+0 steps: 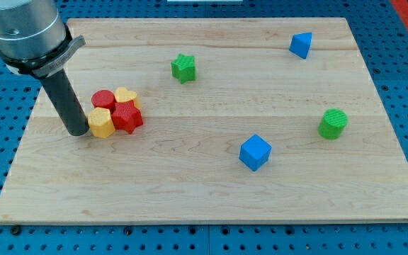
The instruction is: Slide the blue cube to green star
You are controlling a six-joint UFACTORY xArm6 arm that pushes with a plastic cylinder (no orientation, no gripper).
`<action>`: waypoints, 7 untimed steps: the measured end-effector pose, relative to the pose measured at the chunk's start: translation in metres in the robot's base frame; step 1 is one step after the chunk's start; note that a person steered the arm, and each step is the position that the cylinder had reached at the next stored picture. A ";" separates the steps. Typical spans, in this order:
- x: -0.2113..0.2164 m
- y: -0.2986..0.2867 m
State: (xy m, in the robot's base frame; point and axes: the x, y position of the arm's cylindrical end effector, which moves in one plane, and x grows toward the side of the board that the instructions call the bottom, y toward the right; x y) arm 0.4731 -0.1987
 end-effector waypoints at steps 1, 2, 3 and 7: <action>0.000 0.000; 0.007 -0.004; 0.066 -0.036; 0.144 0.178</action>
State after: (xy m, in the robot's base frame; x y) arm 0.6176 -0.0207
